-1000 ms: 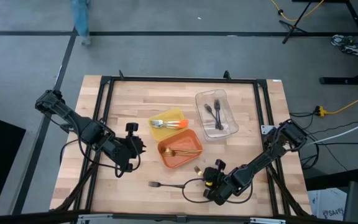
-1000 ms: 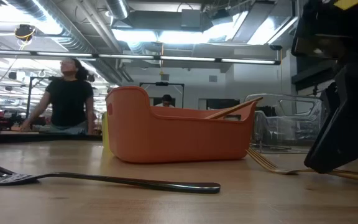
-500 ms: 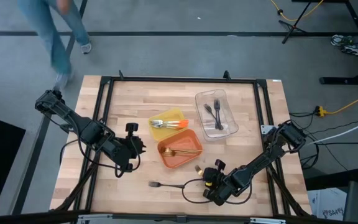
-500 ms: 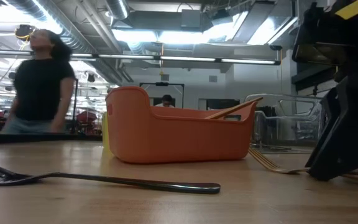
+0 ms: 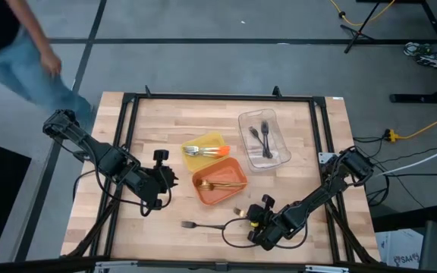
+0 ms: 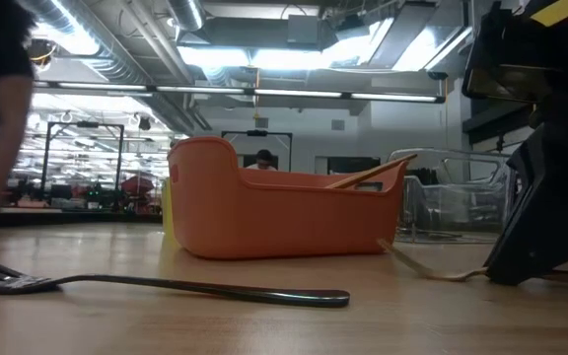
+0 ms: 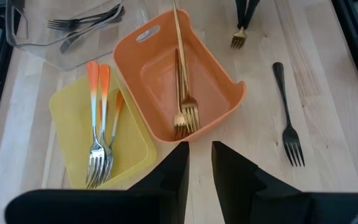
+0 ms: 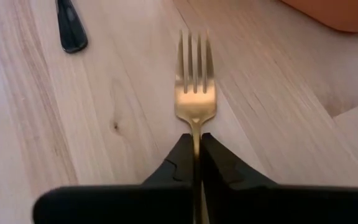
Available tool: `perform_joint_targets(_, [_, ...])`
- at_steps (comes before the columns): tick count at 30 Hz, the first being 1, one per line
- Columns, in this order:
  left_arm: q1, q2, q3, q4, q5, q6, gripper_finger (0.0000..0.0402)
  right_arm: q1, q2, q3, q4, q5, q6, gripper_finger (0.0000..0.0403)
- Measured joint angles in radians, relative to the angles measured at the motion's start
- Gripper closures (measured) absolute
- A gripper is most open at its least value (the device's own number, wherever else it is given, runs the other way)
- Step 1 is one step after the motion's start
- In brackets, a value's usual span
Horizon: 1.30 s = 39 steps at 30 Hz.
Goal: Sort silverware by color (type)
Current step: Put the gold fork into the orange bin
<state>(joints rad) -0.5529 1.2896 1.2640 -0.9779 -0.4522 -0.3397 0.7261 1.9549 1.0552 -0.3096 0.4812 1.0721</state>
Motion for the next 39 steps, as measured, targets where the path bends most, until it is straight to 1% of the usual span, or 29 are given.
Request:
perform_joint_targets(6, [0.000,0.000,0.000,0.000,0.000,0.001,0.0338,0.000,0.001,0.003,0.000,-0.002,0.000,0.0394])
perform_joint_targets(10, [0.000,0.000,0.000,0.000,0.000,0.001,0.0338,0.000,0.002,0.026,-0.023,-0.003,0.000,0.0400])
perform_joint_targets(13, [0.000,0.000,0.000,0.001,0.000,0.000,0.0338,-0.001,0.001,0.061,-0.071,-0.011,0.000,0.0399])
perform_joint_targets(17, [0.000,0.000,0.000,0.002,0.000,0.000,0.0338,-0.003,0.000,0.135,-0.179,-0.051,-0.001,0.0401])
perform_joint_targets(22, [0.000,0.000,0.000,0.003,0.000,0.001,0.0338,-0.016,-0.004,0.249,-0.293,-0.156,-0.020,0.0401])
perform_joint_targets(25, [0.000,0.000,0.000,0.004,0.000,0.001,0.0338,-0.029,-0.004,0.317,-0.320,-0.189,-0.089,0.0401])
perform_joint_targets(32, [0.000,0.000,0.000,0.008,0.000,0.000,0.0338,-0.086,-0.006,0.510,-0.430,-0.187,-0.275,0.0402])
perform_joint_targets(36, [0.000,0.000,0.000,0.008,0.000,0.000,0.0338,-0.138,-0.008,0.610,-0.502,-0.183,-0.422,0.0402])
perform_joint_targets(39, [0.000,0.000,0.000,0.008,0.000,0.000,0.0338,-0.185,-0.009,0.657,-0.538,-0.183,-0.537,0.0402])
